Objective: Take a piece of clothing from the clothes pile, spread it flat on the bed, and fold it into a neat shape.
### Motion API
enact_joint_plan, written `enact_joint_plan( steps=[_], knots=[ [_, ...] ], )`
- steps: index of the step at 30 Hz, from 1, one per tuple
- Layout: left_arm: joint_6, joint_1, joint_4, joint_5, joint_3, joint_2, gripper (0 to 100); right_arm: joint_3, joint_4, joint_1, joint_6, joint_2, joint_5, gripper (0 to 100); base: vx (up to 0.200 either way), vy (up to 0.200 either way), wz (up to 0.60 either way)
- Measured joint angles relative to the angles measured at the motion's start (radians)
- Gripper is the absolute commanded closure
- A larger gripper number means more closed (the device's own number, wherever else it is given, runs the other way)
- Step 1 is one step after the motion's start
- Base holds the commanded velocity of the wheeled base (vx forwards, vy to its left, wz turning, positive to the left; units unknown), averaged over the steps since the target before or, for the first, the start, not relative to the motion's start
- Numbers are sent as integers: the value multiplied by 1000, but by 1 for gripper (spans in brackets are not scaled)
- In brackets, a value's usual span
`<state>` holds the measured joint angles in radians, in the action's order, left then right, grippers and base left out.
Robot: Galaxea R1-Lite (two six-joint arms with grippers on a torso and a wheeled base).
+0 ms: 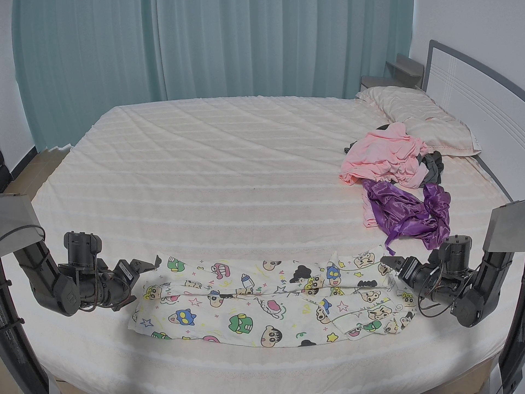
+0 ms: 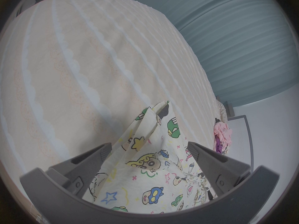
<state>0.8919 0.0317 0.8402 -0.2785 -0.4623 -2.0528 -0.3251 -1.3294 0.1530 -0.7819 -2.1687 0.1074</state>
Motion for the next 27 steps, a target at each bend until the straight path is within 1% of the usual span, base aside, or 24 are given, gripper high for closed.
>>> enact_joint_plan(
  steps=[4, 10, 15, 19, 25, 26, 27],
  knots=[
    [0, 1, 0, -2, 3, 0, 0, -34, 56, 0, 29, 39, -2, 0, 0, 0, 0],
    [0, 0, 0, -2, 6, 0, 0, -175, 249, 1, 74, 59, -3, 0, 0, 0, 0],
    [-3, 0, 1, -3, 8, 0, 0, -299, 374, 19, 156, 53, -3, 0, 0, 0, 0],
    [-7, 0, 1, -5, 10, -1, 0, -353, 394, 44, 195, 39, -3, 0, 0, 0, 0],
    [-9, -1, 1, -5, 10, -1, 0, -377, 394, 60, 237, 6, -7, 0, 0, 0, 0],
    [-9, -2, 1, -5, 10, -1, 0, -378, 395, 62, 248, -3, -11, 100, 0, 0, 0],
    [-9, -2, 1, -4, 10, -1, 0, -380, 394, 63, 253, -10, -16, 100, 0, 0, 0]
  ],
)
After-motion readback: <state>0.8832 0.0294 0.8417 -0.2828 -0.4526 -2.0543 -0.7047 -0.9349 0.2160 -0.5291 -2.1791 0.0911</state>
